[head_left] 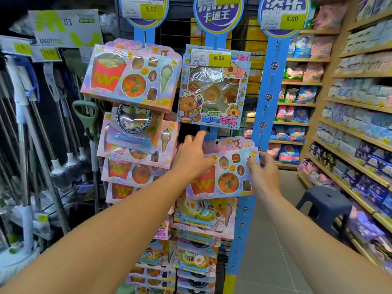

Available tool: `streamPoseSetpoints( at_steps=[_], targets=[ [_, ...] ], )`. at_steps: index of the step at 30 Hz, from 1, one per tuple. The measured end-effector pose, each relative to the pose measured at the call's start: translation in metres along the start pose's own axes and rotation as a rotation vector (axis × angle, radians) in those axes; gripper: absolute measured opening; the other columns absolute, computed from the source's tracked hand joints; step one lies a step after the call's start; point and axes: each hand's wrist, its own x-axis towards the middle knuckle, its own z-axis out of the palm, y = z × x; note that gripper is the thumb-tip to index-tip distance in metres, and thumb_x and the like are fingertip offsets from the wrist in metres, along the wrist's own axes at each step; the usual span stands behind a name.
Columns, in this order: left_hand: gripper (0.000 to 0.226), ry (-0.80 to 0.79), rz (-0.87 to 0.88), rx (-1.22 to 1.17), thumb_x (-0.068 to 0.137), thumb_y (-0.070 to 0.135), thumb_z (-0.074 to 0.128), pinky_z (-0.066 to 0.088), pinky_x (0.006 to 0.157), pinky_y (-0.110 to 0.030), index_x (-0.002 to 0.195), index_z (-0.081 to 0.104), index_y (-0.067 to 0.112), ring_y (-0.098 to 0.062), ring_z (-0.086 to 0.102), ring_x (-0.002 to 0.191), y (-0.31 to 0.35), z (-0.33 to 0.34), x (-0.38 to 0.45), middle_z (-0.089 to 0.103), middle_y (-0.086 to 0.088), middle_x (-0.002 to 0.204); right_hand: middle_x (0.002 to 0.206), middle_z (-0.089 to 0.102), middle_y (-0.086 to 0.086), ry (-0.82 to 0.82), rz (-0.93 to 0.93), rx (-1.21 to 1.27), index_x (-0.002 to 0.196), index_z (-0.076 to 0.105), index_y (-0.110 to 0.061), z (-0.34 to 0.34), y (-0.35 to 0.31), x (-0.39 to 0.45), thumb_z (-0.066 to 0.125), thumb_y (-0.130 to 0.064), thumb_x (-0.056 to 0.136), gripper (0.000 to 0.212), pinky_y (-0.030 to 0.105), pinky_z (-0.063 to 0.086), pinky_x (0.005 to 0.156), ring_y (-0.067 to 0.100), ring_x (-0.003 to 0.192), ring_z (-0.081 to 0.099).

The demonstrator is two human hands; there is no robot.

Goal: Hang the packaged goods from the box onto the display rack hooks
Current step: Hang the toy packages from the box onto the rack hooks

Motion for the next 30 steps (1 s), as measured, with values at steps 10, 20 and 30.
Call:
streamPoseSetpoints(
  at_steps=[10,20,30],
  targets=[
    [0.079,-0.026,-0.040,0.122,0.086,0.041,0.062,0.038,0.103,-0.046,0.150,0.023,0.015,-0.036,0.036,0.129,0.001,-0.002,0.000,0.035,-0.012,0.143,0.098,0.059,-0.012,-0.029,-0.087,-0.022,0.113,0.052,-0.024,0.005,-0.011,-0.004,0.057,-0.023,0.098,0.016,0.018,0.048,0.055,0.002,0.075,0.064],
    [0.071,0.067,0.083,0.275,0.080,0.045,0.064,0.036,0.107,-0.042,0.137,0.036,0.014,-0.030,0.036,0.127,-0.006,0.010,-0.024,0.039,-0.007,0.137,0.108,0.062,-0.004,-0.010,-0.095,0.013,0.120,0.055,-0.019,0.012,-0.015,0.002,0.058,-0.026,0.097,0.024,0.021,0.050,0.063,0.006,0.088,0.064],
    [0.120,0.025,0.102,0.492,0.069,0.060,0.075,0.012,0.119,-0.047,0.151,-0.007,0.030,-0.038,0.005,0.147,-0.012,0.019,-0.037,0.005,-0.009,0.159,0.107,0.065,0.001,-0.025,-0.104,-0.022,0.118,0.057,-0.023,0.021,-0.025,0.010,0.058,-0.029,0.097,0.023,0.028,0.055,0.068,0.013,0.091,0.067]
  ],
)
